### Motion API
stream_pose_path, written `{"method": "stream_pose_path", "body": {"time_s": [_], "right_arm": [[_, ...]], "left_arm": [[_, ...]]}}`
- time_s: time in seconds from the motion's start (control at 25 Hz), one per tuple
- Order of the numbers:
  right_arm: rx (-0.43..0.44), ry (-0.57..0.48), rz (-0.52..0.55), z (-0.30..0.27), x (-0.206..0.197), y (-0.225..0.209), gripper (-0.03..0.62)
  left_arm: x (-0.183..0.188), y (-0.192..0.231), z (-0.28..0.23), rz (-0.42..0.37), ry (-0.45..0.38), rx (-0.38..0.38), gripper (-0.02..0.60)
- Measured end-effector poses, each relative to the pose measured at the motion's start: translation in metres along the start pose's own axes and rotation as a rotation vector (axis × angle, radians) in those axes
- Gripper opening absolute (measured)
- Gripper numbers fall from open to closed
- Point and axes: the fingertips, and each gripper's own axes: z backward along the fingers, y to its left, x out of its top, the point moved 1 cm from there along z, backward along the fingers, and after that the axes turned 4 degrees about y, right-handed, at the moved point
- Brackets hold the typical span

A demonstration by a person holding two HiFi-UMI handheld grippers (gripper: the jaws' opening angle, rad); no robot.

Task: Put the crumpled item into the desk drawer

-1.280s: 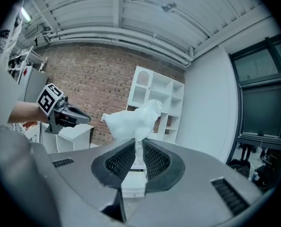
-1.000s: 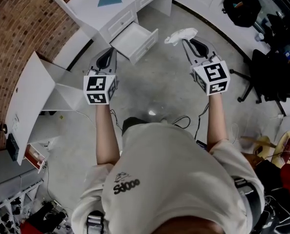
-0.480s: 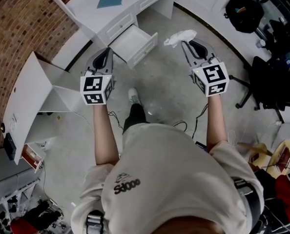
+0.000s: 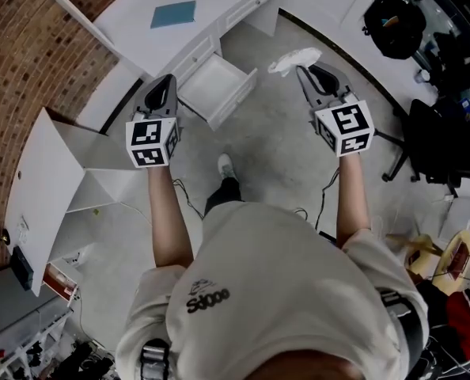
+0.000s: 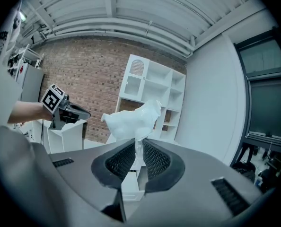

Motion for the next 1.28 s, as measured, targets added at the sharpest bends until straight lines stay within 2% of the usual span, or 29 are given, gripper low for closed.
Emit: {"method": "stream_pose_path", "body": {"time_s": [0.2, 0.44, 0.84, 1.16, 1.28], "right_arm": [[0.009, 0.018, 0.009, -0.058, 0.015, -0.014, 0.049], [0.008, 0.054, -0.015, -0.142, 0.017, -0.024, 0.049], [-0.011, 0.188, -0.131, -0.254, -0.034, -0.042, 0.049], [0.002, 0.324, -0.113, -0.324, -0.086, -0.046, 0.049], [0.029, 0.370, -0.114, -0.349, -0.107, -0.049, 0.049]], "left_arm": [[0.005, 0.043, -0.048, 0.025, -0.001, 0.004, 0.014], [-0.012, 0.093, -0.112, 0.023, 0.048, -0.048, 0.014], [-0.072, 0.141, -0.215, 0.051, 0.154, -0.158, 0.014], [-0.125, 0.154, -0.272, 0.100, 0.225, -0.222, 0.014], [-0.149, 0.154, -0.286, 0.131, 0.284, -0.231, 0.014]]}}
